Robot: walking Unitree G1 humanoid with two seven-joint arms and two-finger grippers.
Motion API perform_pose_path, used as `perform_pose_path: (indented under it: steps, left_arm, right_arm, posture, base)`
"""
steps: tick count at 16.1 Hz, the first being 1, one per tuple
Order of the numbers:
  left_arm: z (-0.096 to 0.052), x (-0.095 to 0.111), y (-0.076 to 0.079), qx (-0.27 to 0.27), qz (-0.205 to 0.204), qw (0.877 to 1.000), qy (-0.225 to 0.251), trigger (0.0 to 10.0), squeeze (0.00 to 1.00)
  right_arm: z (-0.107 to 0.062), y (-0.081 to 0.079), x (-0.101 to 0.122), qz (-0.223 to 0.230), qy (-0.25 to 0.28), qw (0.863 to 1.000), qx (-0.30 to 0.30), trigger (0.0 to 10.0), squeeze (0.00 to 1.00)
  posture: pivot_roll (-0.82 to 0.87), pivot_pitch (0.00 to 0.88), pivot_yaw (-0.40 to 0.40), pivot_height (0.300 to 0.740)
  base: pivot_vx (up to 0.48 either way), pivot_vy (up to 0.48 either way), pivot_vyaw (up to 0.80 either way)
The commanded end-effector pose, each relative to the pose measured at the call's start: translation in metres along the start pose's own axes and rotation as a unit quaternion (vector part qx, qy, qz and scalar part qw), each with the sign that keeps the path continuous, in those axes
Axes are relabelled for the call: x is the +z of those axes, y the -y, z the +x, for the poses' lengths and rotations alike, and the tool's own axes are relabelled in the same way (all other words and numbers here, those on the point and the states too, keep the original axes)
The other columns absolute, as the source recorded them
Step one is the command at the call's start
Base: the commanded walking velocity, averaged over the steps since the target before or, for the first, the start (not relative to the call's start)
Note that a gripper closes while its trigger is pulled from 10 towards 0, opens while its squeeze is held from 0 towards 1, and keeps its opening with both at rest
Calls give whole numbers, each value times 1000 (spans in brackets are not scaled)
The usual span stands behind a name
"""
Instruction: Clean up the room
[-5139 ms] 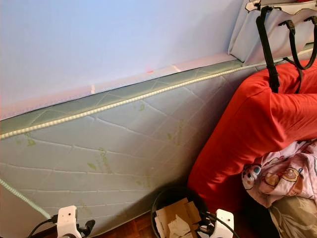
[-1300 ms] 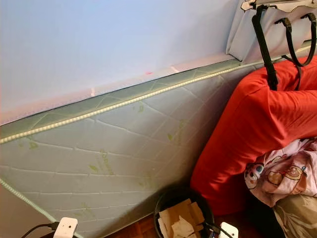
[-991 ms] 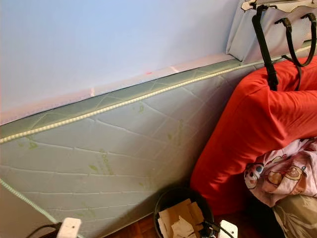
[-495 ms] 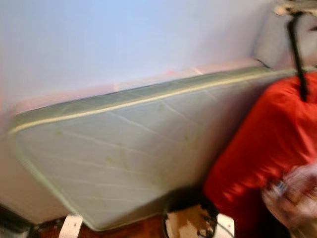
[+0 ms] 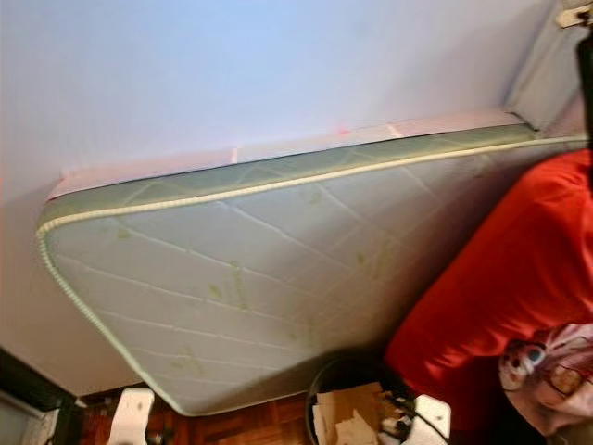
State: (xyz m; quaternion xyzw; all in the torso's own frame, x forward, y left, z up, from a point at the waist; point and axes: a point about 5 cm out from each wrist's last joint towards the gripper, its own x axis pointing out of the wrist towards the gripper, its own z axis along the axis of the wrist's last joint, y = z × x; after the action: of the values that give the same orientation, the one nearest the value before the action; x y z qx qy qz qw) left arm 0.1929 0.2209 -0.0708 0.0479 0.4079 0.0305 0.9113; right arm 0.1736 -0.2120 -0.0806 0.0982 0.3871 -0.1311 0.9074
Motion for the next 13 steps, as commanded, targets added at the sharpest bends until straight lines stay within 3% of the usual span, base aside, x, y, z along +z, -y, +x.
perform_pose_path:
  steps: [1, 4, 6, 7, 8, 10, 13]
  left_arm:
    - [2, 6, 3, 4, -7, 1000, 10, 10000, 0]
    - [5, 26, 6, 10, -11, 999, 48, 10000, 0]
    - [6, 43, -4, 34, -19, 995, 91, 10000, 0]
    - [5, 51, -7, 36, -17, 992, 116, 10000, 0]
    - [3, 69, -10, 41, -28, 983, 176, 10000, 0]
    - [-5, 88, -7, 37, -26, 966, 253, 10000, 0]
    - [-22, 96, 4, 29, -20, 947, 320, 10000, 0]
  right_arm:
    - [2, -3, 15, -37, 42, 998, -1, 10000, 0]
    - [5, -5, 42, -41, 112, 993, 5, 10000, 0]
    - [5, -5, 73, -52, 183, 982, 12, 10000, 0]
    - [5, -5, 77, -54, 195, 979, 14, 10000, 0]
    - [4, -7, 81, -56, 212, 975, 20, 10000, 0]
    - [1, -12, 80, -35, 230, 972, 41, 10000, 0]
    - [-3, -12, 61, -10, 222, 974, 41, 10000, 0]
  posture:
    - [11, 0, -14, 740]
    - [14, 0, -17, 740]
    - [19, 0, -24, 740]
    - [17, 0, -23, 740]
    - [15, 0, -23, 740]
    - [21, 0, -25, 740]
    - [26, 0, -24, 740]
  base:
    - [0, 0, 0]
    - [0, 0, 0]
    - [0, 0, 0]
    - [0, 0, 0]
    - [0, 0, 0]
    - [0, 0, 0]
    - [0, 0, 0]
